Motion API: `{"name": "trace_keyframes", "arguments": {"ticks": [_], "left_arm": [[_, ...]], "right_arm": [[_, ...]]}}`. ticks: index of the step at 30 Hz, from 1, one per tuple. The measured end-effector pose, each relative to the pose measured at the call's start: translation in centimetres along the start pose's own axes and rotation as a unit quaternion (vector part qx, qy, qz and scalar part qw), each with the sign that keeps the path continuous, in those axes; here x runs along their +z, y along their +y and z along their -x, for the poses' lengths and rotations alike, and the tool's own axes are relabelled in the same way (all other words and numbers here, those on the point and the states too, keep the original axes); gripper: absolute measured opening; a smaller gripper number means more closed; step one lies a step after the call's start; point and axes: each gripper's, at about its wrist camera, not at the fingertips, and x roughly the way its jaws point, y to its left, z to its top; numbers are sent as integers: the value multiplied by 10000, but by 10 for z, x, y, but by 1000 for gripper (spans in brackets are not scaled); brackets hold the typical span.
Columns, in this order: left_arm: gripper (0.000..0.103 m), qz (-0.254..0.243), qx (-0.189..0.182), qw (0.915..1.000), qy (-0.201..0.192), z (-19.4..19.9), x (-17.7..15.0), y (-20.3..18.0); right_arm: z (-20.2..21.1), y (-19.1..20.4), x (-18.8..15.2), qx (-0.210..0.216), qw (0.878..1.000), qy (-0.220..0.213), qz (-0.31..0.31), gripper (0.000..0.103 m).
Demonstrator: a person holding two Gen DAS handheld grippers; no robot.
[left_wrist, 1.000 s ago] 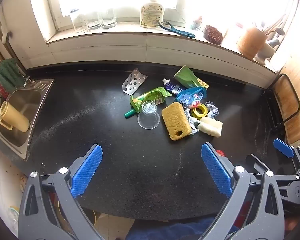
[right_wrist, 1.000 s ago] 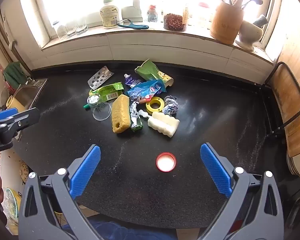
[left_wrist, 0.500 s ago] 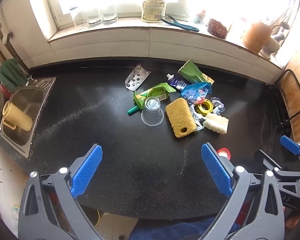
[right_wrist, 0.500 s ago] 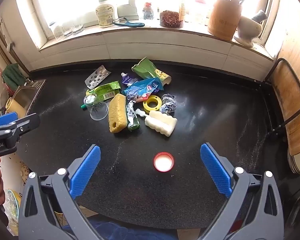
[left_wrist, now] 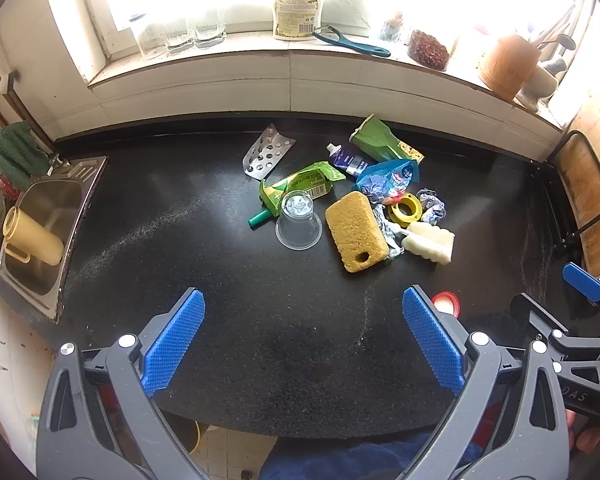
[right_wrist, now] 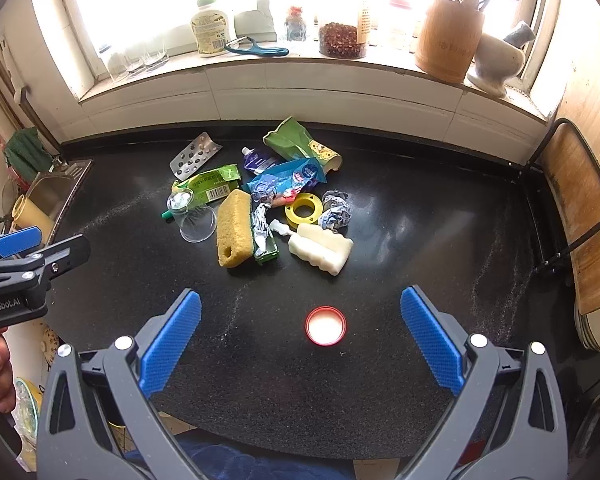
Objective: Collect trash
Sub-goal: 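Move both tools toward the trash pile on the countertop, then grasp the clear plastic cup with the left tool while the right tool grasps the white foam block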
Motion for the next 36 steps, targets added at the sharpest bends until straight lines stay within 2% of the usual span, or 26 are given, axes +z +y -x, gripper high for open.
{"name": "trace_keyframes", "arguments": {"ticks": [23, 36], "left_arm": [[96, -35, 7, 9999, 115, -12, 5, 3], [96, -29, 58, 9995, 296, -40, 13, 2]], "right_arm": [[-6, -2, 8, 12, 10000, 51, 4, 97], [-29, -14, 13, 142, 9997, 210, -42, 97]]}}
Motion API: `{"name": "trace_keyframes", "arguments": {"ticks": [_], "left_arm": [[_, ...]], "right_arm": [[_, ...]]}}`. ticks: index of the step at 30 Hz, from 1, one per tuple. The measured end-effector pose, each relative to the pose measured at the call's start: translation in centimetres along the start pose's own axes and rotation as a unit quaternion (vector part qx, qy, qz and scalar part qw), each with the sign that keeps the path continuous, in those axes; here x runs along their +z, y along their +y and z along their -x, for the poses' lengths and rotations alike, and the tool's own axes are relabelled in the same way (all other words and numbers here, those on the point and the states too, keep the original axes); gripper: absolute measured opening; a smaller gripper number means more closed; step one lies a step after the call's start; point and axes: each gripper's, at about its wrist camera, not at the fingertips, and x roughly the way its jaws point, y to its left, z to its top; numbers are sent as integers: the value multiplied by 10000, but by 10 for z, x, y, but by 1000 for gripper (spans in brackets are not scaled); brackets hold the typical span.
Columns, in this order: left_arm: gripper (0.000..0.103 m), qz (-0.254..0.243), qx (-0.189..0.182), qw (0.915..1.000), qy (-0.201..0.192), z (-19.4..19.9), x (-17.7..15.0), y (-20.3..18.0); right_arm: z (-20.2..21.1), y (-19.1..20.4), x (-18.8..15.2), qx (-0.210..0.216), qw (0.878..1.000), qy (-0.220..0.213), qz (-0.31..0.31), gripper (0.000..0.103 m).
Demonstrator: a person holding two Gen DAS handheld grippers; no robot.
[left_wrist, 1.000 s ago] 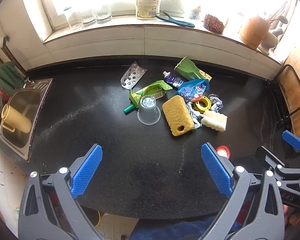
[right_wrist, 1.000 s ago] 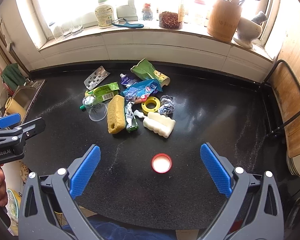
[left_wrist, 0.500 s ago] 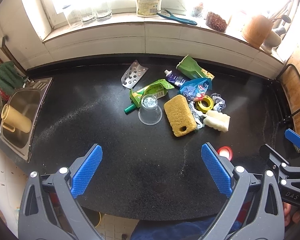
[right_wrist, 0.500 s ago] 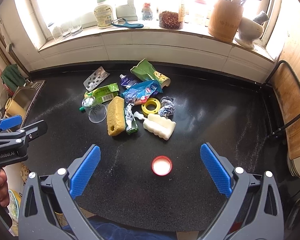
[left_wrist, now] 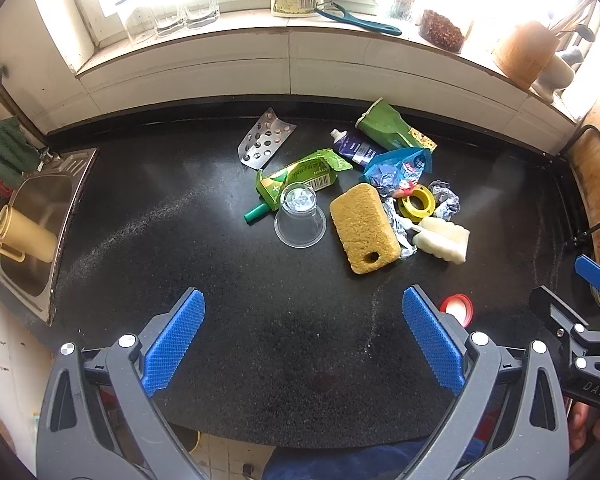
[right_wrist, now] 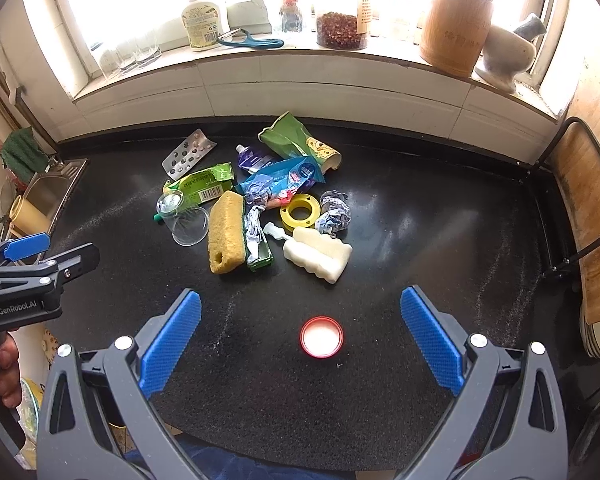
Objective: Collect trash
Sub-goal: 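Grasp the clear plastic cup with the left tool while the right tool grasps the white foam block, then carry cup and foam block to the bin and open both tools over it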
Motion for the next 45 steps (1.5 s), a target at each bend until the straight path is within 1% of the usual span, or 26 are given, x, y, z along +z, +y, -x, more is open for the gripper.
{"name": "trace_keyframes", "arguments": {"ticks": [4, 6, 9, 13, 14, 17, 18, 20, 21, 22, 23, 24, 25, 26, 27, 28, 29, 31, 32, 34, 39, 43, 45], "left_arm": [[96, -74, 49, 9999, 80, -21, 2, -2], [96, -157, 16, 9997, 164, -39, 3, -4], [96, -207, -25, 9994, 266, -71, 5, -5], [96, -206, -106, 9993, 290, -118, 13, -1], [96, -156, -190, 9992, 310, -133, 16, 2], [96, -109, -209, 9995, 187, -161, 27, 10], [96, -140, -156, 9996, 202, -172, 31, 12], [96, -165, -78, 9996, 195, -188, 37, 16], [95, -157, -49, 9996, 211, -196, 39, 17], [92, -153, -42, 9996, 230, -201, 41, 18], [84, -162, -2, 9995, 273, -207, 42, 18], [82, -187, -7, 9994, 292, -210, 43, 18], [81, -223, -41, 9994, 262, -211, 44, 16], [74, -249, -45, 9994, 252, -212, 44, 15], [64, -298, -72, 9992, 263, -212, 44, 13], [62, -313, -129, 9991, 249, -210, 43, 12], [61, -299, -153, 9992, 238, -209, 43, 10], [58, -250, -236, 9991, 233, -204, 41, 9], [57, -217, -240, 9992, 215, -199, 39, 9], [57, -241, -240, 9993, 180, -189, 34, 8], [57, -302, -175, 9994, 29, -149, 16, 10], [57, -177, -212, 9995, -172, -115, -1, 24], [57, -91, -149, 9994, -312, -94, -11, 33]], "right_arm": [[-18, -10, 2, 119, 9999, 10, 13, 97], [-29, -15, 3, 219, 9997, -2, 57, 97], [-58, -21, 3, 261, 9991, -13, 337, 97], [-114, -21, 1, 226, 9935, 175, 1103, 97], [-127, -22, 1, 228, 9913, 243, 1270, 96], [-161, -28, 1, 305, 9870, 467, 1508, 95], [-174, -31, 3, 386, 9859, 585, 1520, 95], [-189, -35, 5, 503, 9843, 683, 1547, 95], [-194, -36, 6, 544, 9836, 717, 1565, 94], [-201, -37, 8, 597, 9823, 773, 1599, 92], [-204, -36, 9, 645, 9812, 793, 1634, 87], [-207, -35, 10, 668, 9802, 804, 1681, 85], [-209, -34, 9, 680, 9788, 824, 1747, 77], [-210, -33, 9, 730, 9776, 844, 1783, 68], [-208, -32, 7, 760, 9773, 790, 1811, 66], [-206, -29, 5, 786, 9762, 804, 1855, 55], [-203, -27, 4, 777, 9754, 814, 1895, 48], [-195, -25, 2, 811, 9753, 813, 1890, 38], [-190, -25, 1, 767, 9758, 796, 1886, 36], [-176, -26, 0, 787, 9781, 697, 1797, 34], [-138, -28, -2, 777, 9852, 398, 1477, 33], [-106, -21, -4, 822, 9889, 229, 1217, 33], [-93, -11, -3, 885, 9887, 155, 1197, 33]]}}
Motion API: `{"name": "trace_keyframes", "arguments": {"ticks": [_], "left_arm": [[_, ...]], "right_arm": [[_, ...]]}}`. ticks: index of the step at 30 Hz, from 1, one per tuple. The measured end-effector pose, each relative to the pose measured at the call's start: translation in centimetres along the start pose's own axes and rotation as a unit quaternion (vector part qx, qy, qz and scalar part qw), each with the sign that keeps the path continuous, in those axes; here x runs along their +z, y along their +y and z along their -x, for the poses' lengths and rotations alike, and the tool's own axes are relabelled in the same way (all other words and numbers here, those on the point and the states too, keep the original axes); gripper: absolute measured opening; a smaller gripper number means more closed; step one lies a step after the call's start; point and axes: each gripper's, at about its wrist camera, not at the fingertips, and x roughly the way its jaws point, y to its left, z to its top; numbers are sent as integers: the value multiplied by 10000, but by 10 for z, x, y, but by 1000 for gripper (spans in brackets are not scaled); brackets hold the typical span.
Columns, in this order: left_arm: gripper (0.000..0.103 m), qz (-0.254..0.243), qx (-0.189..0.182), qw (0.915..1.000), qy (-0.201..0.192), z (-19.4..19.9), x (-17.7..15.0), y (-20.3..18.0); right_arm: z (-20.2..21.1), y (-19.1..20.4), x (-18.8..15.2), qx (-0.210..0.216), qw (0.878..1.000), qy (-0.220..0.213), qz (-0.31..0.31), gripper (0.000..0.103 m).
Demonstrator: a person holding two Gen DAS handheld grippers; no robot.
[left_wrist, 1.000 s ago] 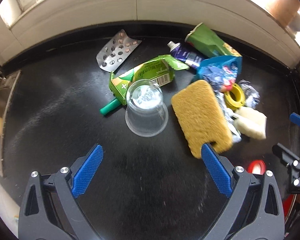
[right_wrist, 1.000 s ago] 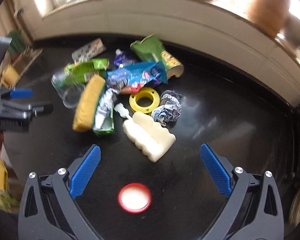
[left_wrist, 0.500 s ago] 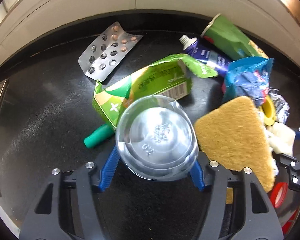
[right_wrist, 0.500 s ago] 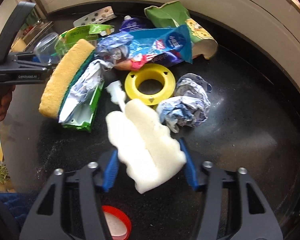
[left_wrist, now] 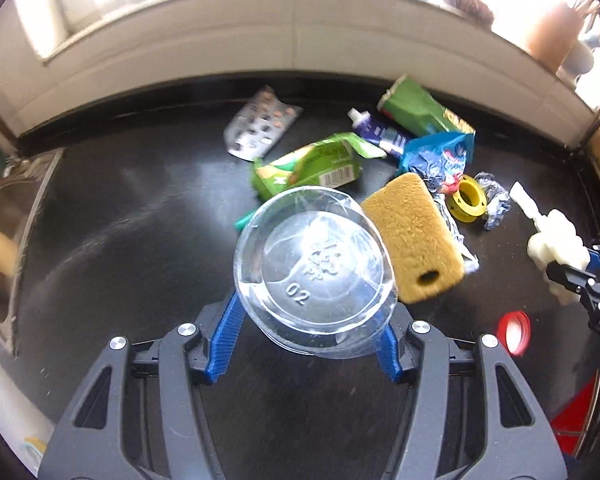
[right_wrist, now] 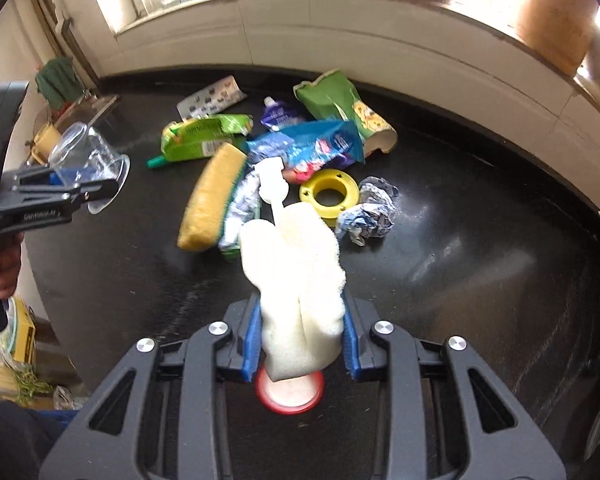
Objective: Collect trash
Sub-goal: 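Carry cup and foam block to the bin and open both tools over it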
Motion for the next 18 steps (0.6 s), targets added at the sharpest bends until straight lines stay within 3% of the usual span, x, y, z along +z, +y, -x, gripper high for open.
{"name": "trace_keyframes", "arguments": {"ticks": [4, 9, 13, 18], "left_arm": [[57, 423, 183, 9988, -168, 34, -27, 35], [57, 1133, 639, 9913, -188, 70, -74, 91], [57, 1778, 1095, 9779, -134, 101, -136, 145], [57, 2683, 1544, 9508, 89, 122, -227, 209]], "right_arm": [[17, 47, 10, 242, 9989, -104, 375, 33], [18, 138, 28, 903, 9897, -59, 1113, 33], [3, 236, 32, 1504, 9708, 115, 1866, 33], [-15, 362, 9, 2119, 9359, 481, 2773, 33]]}}
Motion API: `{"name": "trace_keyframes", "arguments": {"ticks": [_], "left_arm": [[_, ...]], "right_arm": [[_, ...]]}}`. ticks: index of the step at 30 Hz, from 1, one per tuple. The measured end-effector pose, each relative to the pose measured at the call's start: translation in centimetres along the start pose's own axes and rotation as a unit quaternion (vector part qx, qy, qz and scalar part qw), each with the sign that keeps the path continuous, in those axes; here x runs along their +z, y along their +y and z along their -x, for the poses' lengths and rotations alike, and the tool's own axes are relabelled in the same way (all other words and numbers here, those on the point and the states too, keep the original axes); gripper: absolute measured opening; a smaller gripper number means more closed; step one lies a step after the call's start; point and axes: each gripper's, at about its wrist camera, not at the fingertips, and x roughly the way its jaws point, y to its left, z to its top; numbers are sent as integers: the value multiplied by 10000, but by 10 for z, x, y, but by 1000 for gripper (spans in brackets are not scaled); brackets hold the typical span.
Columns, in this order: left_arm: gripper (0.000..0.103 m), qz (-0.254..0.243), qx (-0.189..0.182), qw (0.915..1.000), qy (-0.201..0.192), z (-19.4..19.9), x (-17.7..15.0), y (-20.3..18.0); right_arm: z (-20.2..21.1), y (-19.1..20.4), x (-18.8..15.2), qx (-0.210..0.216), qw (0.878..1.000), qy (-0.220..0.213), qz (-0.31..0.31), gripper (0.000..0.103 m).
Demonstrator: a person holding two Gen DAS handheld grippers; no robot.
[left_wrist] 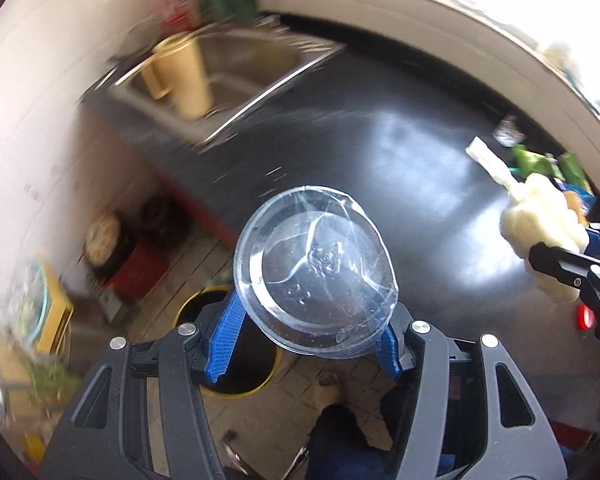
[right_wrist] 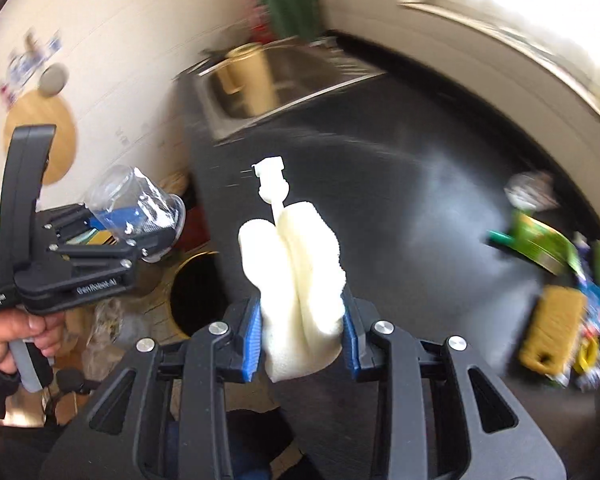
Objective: Collect trash
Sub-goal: 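Carry cup and foam block to the bin and open both tools over it, then return both tools to the countertop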
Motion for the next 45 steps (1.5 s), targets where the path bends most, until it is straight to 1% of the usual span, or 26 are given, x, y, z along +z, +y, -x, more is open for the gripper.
{"name": "trace_keyframes", "arguments": {"ticks": [3, 4, 6, 7, 9, 11, 14, 15, 18, 22, 25, 27, 28, 29, 30, 31, 32, 35, 36, 37, 38, 41, 42, 44, 45], "left_arm": [[57, 483, 243, 9983, 200, -10, -32, 55], [57, 573, 266, 9977, 242, -13, -36, 63], [57, 815, 325, 9955, 347, -22, -53, 91], [57, 903, 350, 9945, 394, -28, -60, 102], [57, 1058, 377, 9926, 466, -41, -76, 121], [57, 1173, 316, 9915, 475, -55, -89, 134], [57, 1291, 276, 9901, 481, -89, -108, 154], [57, 1357, 224, 9892, 496, -105, -116, 161], [57, 1597, 87, 9853, 607, -139, -137, 172], [58, 1682, -21, 9831, 720, -177, -156, 180], [59, 1734, -121, 9812, 837, -194, -167, 183], [62, 1675, -155, 9819, 869, -200, -169, 183], [62, 1637, -157, 9825, 870, -202, -169, 182], [64, 1597, -163, 9831, 879, -206, -168, 183], [67, 1572, -205, 9832, 904, -209, -168, 183], [70, 1552, -238, 9831, 937, -211, -167, 184], [79, 1524, -213, 9833, 967, -214, -166, 185], [85, 1466, -226, 9847, 916, -213, -164, 185], [89, 1427, -163, 9855, 903, -211, -163, 184], [90, 1403, -120, 9860, 890, -209, -162, 185], [91, 1357, -46, 9869, 875, -206, -162, 184], [91, 1267, 57, 9879, 887, -193, -159, 182], [91, 1232, 83, 9887, 846, -182, -155, 181], [91, 1096, 153, 9915, 682, -155, -145, 171], [92, 951, 199, 9935, 594, -139, -138, 163]], "right_arm": [[-34, 51, 12, 301, 9985, 245, 392, 33], [-49, 69, 16, 434, 9971, 356, 522, 33], [-73, 98, 19, 586, 9941, 582, 706, 33], [-89, 113, 20, 674, 9920, 700, 804, 33], [-111, 132, 20, 718, 9891, 879, 934, 33], [-141, 151, 19, 753, 9859, 1101, 1005, 33], [-182, 166, 14, 736, 9824, 1396, 1003, 33], [-199, 171, 11, 721, 9805, 1520, 1012, 33], [-235, 183, 2, 581, 9764, 1760, 1111, 33], [-268, 187, -8, 475, 9724, 1993, 1113, 33], [-289, 186, -7, 411, 9716, 2095, 1023, 35], [-300, 185, -5, 384, 9719, 2089, 1013, 38], [-304, 184, -4, 367, 9717, 2105, 1006, 44], [-308, 183, -4, 376, 9706, 2165, 981, 53], [-310, 182, -4, 375, 9690, 2242, 966, 56], [-310, 181, -3, 351, 9684, 2272, 963, 56], [-311, 182, -3, 331, 9678, 2301, 961, 56], [-307, 178, -2, 341, 9673, 2336, 923, 57], [-302, 177, -1, 375, 9683, 2295, 916, 60], [-293, 176, 0, 395, 9697, 2215, 955, 67], [-282, 175, 2, 411, 9711, 2137, 982, 70], [-245, 170, 8, 404, 9748, 1961, 979, 71], [-222, 167, 11, 453, 9778, 1800, 976, 72], [-182, 158, 15, 477, 9837, 1474, 911, 83], [-160, 150, 16, 426, 9871, 1274, 876, 85]]}}
